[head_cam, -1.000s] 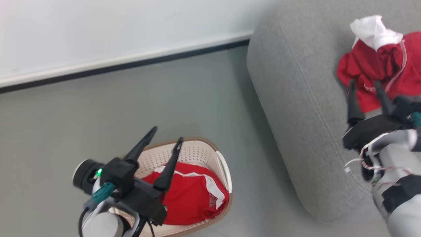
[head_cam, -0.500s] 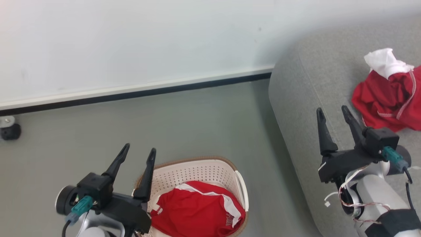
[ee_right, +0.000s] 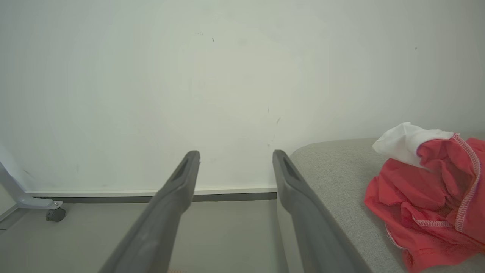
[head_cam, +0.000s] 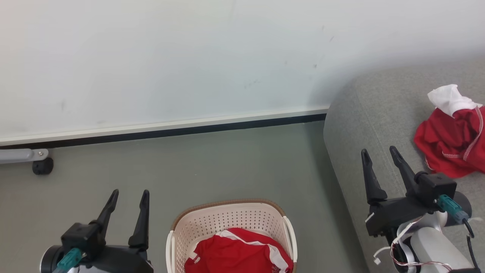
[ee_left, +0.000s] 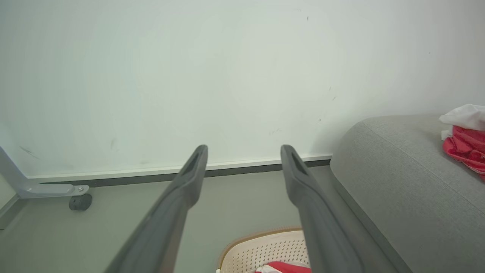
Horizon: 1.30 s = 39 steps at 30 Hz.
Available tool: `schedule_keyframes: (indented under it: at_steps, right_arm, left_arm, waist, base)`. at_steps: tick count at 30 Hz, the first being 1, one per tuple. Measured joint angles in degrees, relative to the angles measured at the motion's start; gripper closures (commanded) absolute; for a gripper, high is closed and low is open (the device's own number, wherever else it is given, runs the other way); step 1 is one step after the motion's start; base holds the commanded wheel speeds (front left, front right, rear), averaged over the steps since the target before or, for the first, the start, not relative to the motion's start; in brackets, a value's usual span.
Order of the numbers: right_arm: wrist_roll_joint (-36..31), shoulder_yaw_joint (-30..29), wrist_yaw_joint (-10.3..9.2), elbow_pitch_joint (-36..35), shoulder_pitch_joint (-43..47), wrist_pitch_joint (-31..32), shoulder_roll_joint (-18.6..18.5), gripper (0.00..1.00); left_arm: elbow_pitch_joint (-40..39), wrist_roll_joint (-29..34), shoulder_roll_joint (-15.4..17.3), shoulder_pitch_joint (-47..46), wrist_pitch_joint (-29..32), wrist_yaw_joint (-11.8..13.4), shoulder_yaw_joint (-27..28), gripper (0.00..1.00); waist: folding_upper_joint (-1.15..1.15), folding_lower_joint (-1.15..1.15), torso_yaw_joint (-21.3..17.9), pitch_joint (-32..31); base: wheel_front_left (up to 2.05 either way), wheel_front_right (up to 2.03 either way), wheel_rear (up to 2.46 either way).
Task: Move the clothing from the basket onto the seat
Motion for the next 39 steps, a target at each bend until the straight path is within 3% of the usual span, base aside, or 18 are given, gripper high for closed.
schedule_keyframes:
  at_steps: [14,39]
  right_arm:
    - [0.0,-0.57,-0.82,-4.95,4.19,4.2,-2.29,0.0]
    - [-0.23,-2.1,-1.57,-11.71,6.36,8.93,-2.99,0.0]
  left_arm:
    - [-1.82,-0.85,-0.03,3.42,-0.57,0.51,4.88,0.0]
    - [-4.2,1.44,-1.79,4.78,0.18,0.54,7.44,0.0]
  waist:
    - [0.01,0.0,0.72,-1.38]
    - [0.01,0.01,0.39,0.15]
  base:
    - [0.0,0.0,0.0]
    - [0.0,0.0,0.0]
